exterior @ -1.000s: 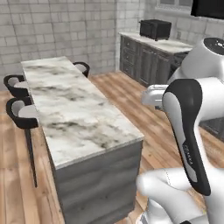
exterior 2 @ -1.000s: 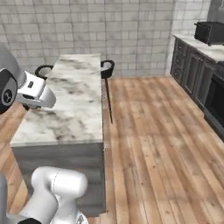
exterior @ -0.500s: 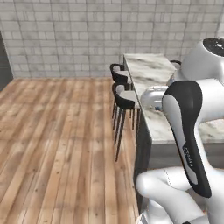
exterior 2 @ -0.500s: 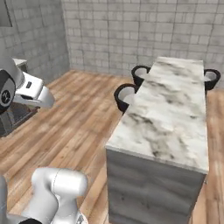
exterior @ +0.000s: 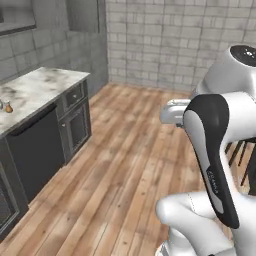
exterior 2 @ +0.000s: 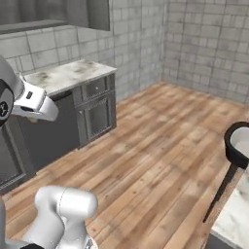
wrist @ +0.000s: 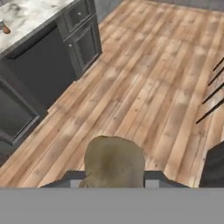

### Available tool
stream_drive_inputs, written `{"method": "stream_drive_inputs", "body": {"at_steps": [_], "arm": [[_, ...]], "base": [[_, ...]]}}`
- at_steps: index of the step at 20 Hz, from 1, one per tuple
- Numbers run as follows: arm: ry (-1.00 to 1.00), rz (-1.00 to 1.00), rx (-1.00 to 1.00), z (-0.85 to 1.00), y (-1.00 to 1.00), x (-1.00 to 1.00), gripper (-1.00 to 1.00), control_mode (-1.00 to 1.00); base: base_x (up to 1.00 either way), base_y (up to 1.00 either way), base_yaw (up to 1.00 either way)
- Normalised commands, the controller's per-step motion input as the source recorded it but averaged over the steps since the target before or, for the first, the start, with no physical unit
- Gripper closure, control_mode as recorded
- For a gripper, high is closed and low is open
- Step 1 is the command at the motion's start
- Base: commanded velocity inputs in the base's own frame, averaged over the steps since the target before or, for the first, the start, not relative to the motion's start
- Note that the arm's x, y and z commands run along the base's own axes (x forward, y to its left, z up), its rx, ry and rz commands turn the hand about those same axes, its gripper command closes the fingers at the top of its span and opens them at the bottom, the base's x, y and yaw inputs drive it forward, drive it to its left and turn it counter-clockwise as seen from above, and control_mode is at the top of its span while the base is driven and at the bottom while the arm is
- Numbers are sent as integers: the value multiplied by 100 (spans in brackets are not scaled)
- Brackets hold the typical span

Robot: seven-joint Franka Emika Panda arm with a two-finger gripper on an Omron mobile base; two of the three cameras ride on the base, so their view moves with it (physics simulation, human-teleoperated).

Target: Retrieve the bottle and the shaker from the cabinet and place them next to the mixing bowl on the counter. Then add garlic from the fridge to the mixing bowl.

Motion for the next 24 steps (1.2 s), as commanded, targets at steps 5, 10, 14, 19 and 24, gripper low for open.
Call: {"method": "stream_drive_inputs", "body": {"at_steps": [5, 10, 14, 19, 24], "arm": [[0, 0, 0, 0, 0, 0, 100, 100], [0, 0, 0, 0, 0, 0, 100, 100], [0, 0, 0, 0, 0, 0, 100, 100], [0, 0, 0, 0, 0, 0, 100, 100], [0, 0, 0, 0, 0, 0, 100, 100]], "base": [[100, 9, 57], [100, 0, 59], [100, -2, 61], [100, -24, 61], [100, -87, 51]]}}
